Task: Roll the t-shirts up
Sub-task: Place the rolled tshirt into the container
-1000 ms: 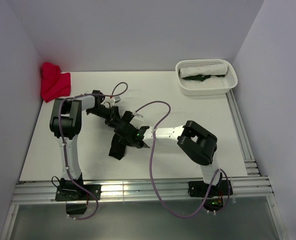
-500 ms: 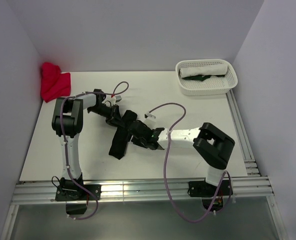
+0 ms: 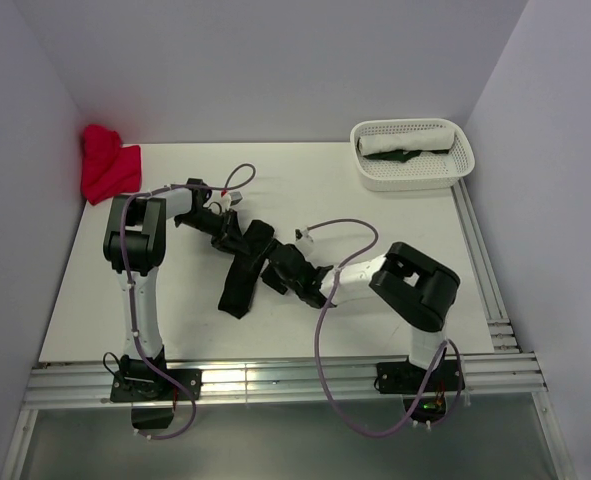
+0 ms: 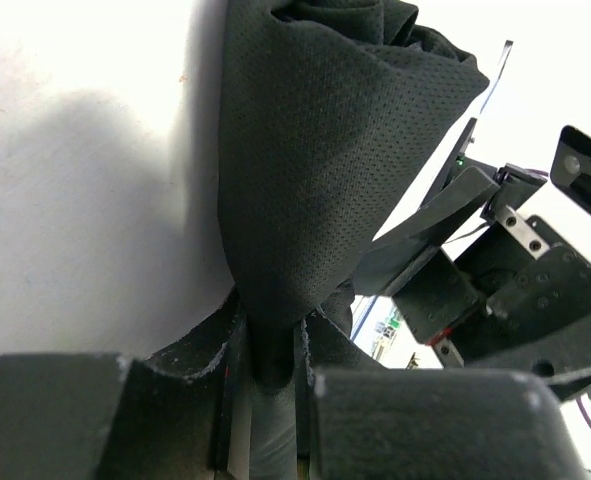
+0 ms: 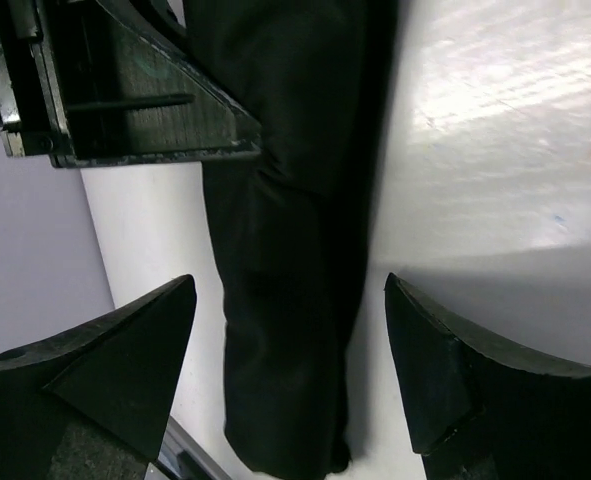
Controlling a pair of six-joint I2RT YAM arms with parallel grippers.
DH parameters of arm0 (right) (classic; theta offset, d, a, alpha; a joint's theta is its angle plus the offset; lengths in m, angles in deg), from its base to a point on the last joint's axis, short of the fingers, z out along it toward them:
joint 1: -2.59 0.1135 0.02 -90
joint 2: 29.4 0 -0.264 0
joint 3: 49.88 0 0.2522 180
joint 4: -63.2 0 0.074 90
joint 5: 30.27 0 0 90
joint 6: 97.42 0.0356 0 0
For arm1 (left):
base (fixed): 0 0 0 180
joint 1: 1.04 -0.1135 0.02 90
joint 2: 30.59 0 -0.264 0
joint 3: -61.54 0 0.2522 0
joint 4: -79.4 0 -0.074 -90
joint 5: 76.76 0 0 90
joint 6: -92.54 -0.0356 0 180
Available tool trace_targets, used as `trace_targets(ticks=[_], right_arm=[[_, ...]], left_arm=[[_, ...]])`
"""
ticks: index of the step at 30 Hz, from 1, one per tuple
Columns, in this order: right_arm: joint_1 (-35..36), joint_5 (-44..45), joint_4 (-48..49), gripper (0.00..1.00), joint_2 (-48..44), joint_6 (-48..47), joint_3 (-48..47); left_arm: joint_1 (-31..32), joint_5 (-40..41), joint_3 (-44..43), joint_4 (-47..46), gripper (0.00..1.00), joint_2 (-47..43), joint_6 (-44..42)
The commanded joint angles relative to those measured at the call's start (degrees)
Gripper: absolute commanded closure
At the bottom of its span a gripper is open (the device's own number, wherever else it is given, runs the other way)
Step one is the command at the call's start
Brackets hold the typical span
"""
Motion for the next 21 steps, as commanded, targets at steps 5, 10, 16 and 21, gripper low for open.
trace_targets(ticks=[5,10,16,21], right_arm=[[0.72,1.27,-10.57,0.16,5.94,0.39,-8.07],[0.9,2.59,-18.39,0.16,7.61,0.66,-11.85],[1.34,3.2,-25.42,0.18,10.78,-2.68,-18.53],[1.95,3.55,-28.33,0.22,13.33,-3.91,-21.96]], left_arm=[[0.45,3.99,0.82,-3.31,1.0,-0.96,1.95],[0.54,4.87,0.55,-2.7,1.0,-0.96,2.21],[0.63,4.87,0.82,-2.61,1.0,-0.78,2.21],[0.72,4.87,0.9,-2.61,1.0,-0.96,2.48]])
